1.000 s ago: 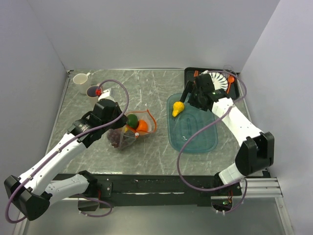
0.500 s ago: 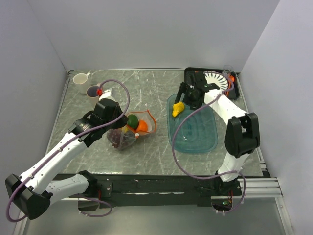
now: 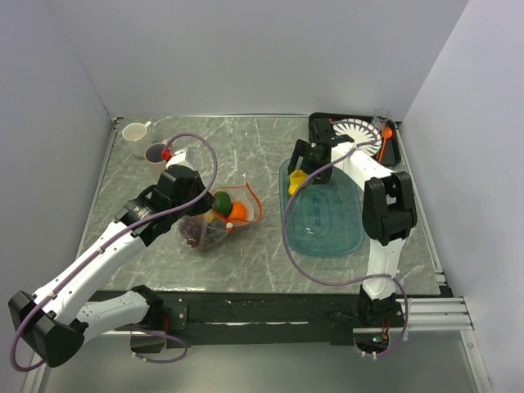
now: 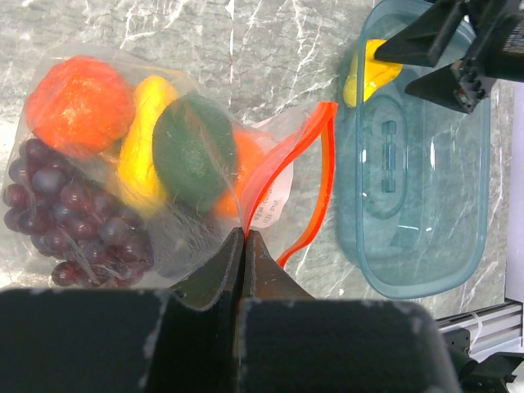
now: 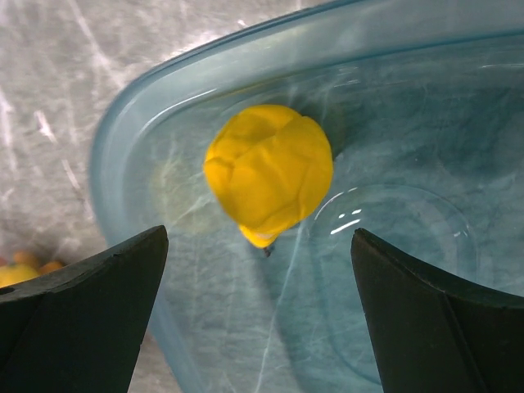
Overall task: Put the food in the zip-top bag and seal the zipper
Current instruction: Pick up the fake fruit from the bin.
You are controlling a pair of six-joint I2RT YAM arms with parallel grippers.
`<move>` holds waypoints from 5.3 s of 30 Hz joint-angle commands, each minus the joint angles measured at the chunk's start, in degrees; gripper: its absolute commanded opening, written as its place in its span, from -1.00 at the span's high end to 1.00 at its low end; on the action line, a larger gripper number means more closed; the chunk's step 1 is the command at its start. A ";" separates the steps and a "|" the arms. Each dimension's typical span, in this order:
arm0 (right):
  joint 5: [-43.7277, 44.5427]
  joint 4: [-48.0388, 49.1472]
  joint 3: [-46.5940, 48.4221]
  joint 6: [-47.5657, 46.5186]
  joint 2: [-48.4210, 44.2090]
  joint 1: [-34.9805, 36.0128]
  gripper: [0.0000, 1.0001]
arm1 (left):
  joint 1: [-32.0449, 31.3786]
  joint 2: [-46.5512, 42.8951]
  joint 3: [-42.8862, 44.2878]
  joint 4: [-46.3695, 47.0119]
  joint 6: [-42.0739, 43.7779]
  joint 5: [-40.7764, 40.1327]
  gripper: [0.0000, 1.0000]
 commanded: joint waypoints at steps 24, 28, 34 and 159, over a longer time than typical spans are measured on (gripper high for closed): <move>-3.77 4.98 -2.52 -0.87 1.36 -0.83 -0.27 | 0.13 -0.47 1.27 1.49 0.26 0.17 0.98; -5.00 6.21 -4.71 -1.31 -0.57 -0.91 -0.45 | 0.13 -0.47 1.09 1.49 0.35 0.08 0.99; -3.17 7.53 -4.64 -1.58 -3.56 -0.83 -0.76 | 0.13 -0.12 1.09 1.76 0.35 0.52 0.98; 0.36 9.03 -32.85 -2.37 -27.38 3.48 0.29 | 0.13 -0.38 0.21 2.02 -0.01 1.84 0.98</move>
